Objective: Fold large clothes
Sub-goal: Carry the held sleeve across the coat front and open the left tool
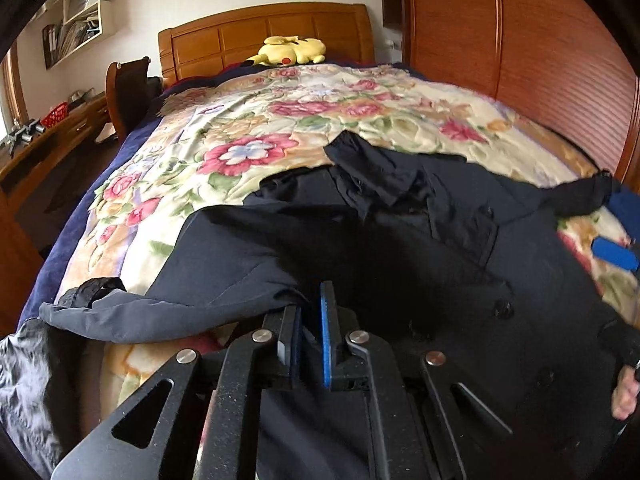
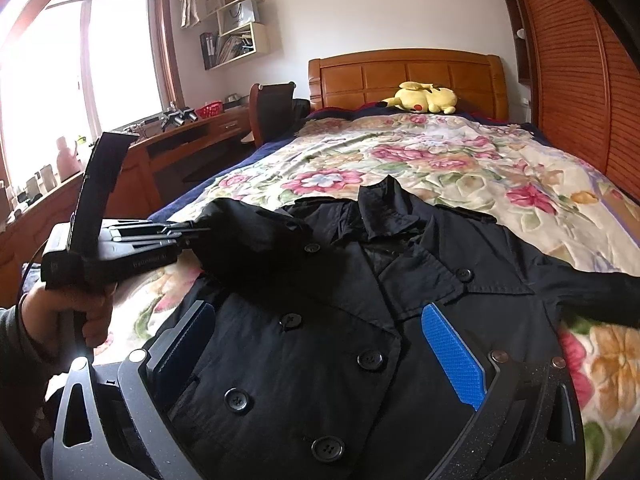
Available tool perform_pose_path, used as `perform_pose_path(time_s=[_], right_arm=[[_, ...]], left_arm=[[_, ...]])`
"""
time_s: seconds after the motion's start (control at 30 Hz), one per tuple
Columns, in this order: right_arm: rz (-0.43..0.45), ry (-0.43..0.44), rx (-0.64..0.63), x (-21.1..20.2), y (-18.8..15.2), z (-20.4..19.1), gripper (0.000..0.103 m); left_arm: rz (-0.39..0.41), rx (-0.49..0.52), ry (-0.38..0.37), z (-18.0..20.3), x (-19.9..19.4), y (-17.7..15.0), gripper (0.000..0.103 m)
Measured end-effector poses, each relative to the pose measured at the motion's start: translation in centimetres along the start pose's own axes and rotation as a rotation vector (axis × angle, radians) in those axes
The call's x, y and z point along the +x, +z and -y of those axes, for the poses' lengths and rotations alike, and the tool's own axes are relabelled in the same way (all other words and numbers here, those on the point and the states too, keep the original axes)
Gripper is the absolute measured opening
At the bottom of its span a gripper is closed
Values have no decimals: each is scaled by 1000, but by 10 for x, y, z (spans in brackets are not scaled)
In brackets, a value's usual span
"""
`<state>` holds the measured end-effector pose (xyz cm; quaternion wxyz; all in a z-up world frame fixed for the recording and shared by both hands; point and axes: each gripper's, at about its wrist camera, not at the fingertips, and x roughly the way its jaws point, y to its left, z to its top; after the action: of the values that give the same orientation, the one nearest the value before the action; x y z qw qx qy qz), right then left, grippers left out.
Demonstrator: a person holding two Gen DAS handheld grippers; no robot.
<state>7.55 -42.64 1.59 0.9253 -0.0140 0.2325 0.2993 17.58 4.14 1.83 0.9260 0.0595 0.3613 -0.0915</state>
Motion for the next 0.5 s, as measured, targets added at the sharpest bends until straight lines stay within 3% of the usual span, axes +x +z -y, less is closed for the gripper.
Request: perform_pose_path(time_s=[0.13,0.4,0.5], right_arm=[[-4,3,0,0,1,0,103],[-2,9,-10,-1,2,2,103],[-2,9,-16,-1,2,2,103]], left_arm=[[-12,22,-12,1,-6,-8,21],[17,30,-6,-9,-32,-19,64],[24,34,48,-22,-32,-22,69]])
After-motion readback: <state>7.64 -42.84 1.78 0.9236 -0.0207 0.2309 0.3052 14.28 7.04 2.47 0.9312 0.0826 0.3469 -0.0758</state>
